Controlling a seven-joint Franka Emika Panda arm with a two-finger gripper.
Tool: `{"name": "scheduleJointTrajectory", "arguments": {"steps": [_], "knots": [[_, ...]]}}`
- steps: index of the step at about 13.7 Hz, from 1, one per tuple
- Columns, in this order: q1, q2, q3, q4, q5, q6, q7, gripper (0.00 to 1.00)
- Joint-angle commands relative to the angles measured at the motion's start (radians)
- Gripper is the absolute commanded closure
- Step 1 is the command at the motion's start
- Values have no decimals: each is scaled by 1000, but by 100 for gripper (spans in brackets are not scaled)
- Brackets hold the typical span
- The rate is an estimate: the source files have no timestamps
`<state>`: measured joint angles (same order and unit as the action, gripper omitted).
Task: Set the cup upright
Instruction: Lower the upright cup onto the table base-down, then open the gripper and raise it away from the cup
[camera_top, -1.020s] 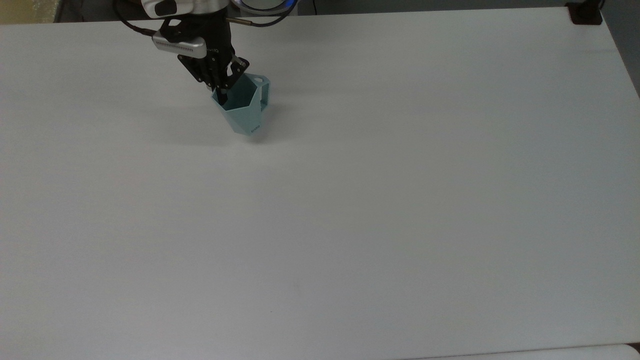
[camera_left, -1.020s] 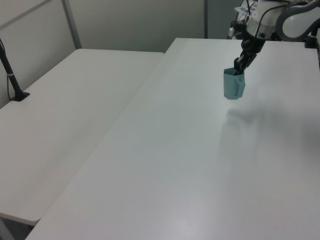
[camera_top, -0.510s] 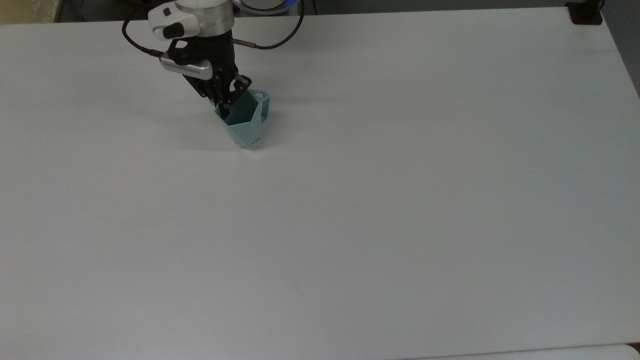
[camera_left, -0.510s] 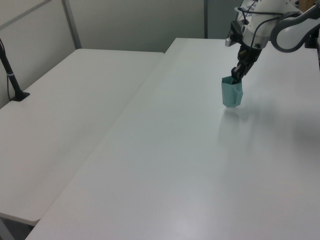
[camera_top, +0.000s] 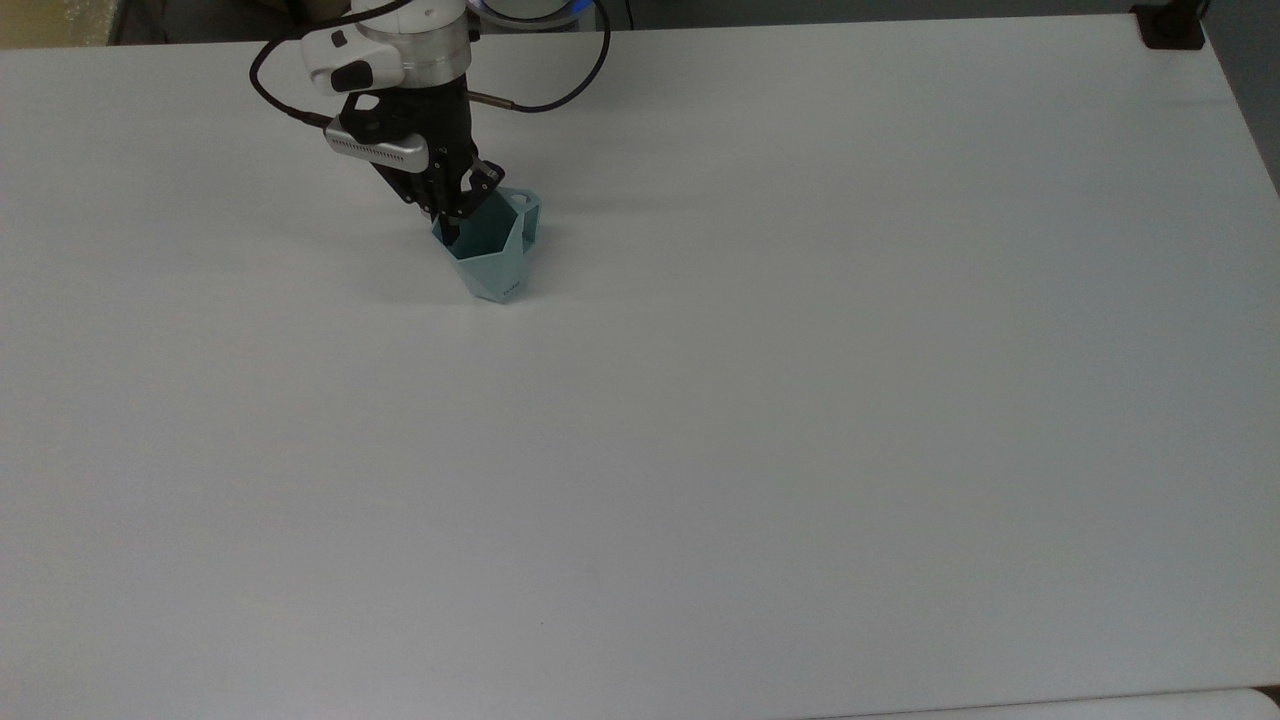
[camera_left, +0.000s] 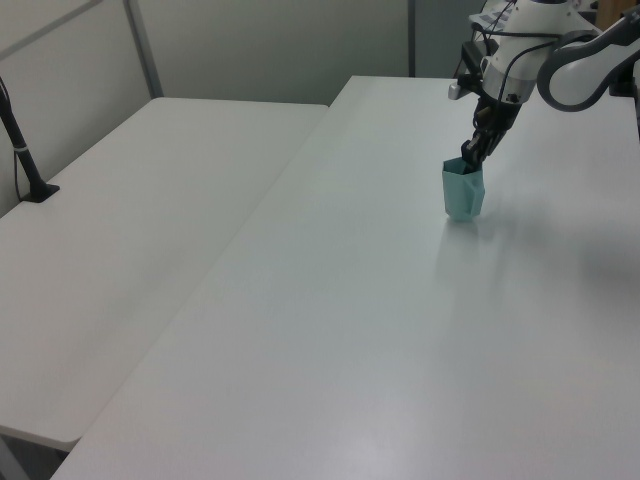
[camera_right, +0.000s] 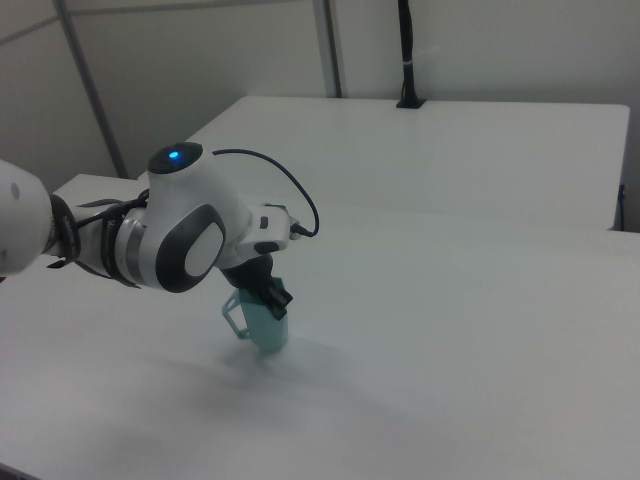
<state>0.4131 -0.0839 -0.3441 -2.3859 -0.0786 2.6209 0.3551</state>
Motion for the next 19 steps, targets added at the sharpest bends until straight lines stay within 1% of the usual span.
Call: {"name": "scheduleJointTrajectory", "arguments": {"steps": [1, 5, 6, 7, 8, 11, 12, 14, 15, 17, 18, 19], "knots": [[13, 6, -12, 16, 23, -14, -33, 63], [15, 3, -12, 28, 23, -41, -27, 56], [15, -3, -12, 37, 23, -44, -22, 46], [15, -7, -12, 51, 23, -65, -24, 24], [18, -13, -12, 85, 23, -131, -30, 0], [42, -17, -12, 261, 23, -426, -36, 0], [47, -17, -12, 319, 23, -503, -34, 0], [50, -17, -12, 422, 23, -591, -33, 0], [49, -19, -13, 450, 19, -645, -50, 0], [38, -43, -15, 499, 10, -781, -270, 0], [35, -48, -16, 531, 8, -842, -318, 0], [32, -45, -19, 559, 8, -881, -336, 0]]}}
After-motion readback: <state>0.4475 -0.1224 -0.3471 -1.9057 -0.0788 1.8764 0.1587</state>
